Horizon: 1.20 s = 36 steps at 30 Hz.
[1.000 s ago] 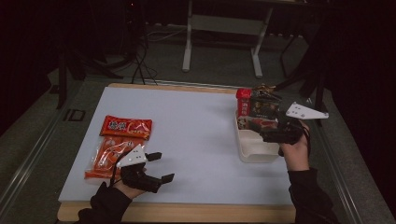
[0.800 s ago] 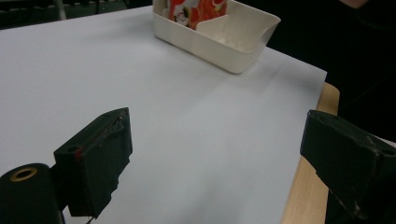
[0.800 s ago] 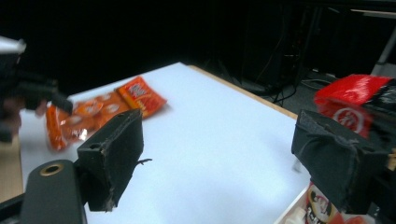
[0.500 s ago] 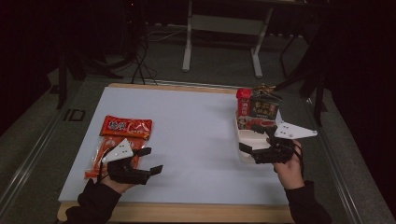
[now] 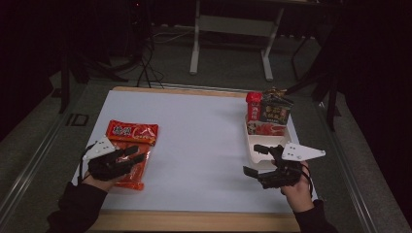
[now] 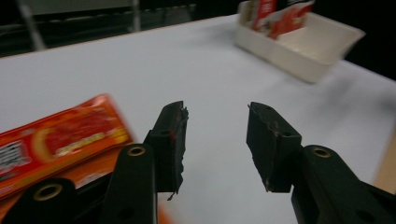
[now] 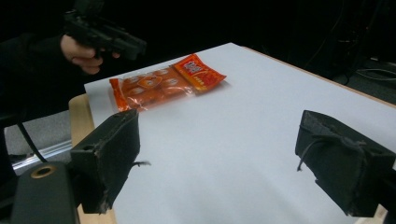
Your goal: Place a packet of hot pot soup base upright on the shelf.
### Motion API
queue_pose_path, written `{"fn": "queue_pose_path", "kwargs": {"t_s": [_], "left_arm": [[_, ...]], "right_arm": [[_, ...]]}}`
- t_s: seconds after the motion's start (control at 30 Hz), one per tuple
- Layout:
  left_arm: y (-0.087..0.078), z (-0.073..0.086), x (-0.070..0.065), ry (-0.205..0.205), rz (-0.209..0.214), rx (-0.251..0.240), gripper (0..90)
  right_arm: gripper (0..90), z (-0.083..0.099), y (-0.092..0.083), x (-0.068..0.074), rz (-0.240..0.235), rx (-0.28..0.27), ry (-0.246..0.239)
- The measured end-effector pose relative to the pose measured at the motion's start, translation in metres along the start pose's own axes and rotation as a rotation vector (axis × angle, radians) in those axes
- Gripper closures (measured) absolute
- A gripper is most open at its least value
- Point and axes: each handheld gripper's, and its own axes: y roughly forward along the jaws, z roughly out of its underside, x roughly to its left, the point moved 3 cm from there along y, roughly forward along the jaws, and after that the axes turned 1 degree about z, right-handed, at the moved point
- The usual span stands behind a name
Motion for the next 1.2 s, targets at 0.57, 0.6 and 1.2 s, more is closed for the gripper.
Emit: {"fn": "queue_pose_path", "kwargs": {"t_s": [0.57, 0.6, 1.2], "left_arm": [[-0.018, 0.039, 0.092, -0.136, -0.3, 0.17, 89.7], [-0.017, 0.042, 0.096, -0.143, -0.311, 0.18, 89.8], [0.008, 0.065, 0.118, -0.199, -0.393, 0.283, 90.0]], "right_arm": [[14.0, 0.001, 0.0, 0.014, -0.04, -0.003, -0.021], [13.6, 0.001, 0.0, 0.014, -0.035, -0.007, -0.014], [13.9, 0.006, 0.0, 0.01, -0.04, 0.002, 0.009]]}}
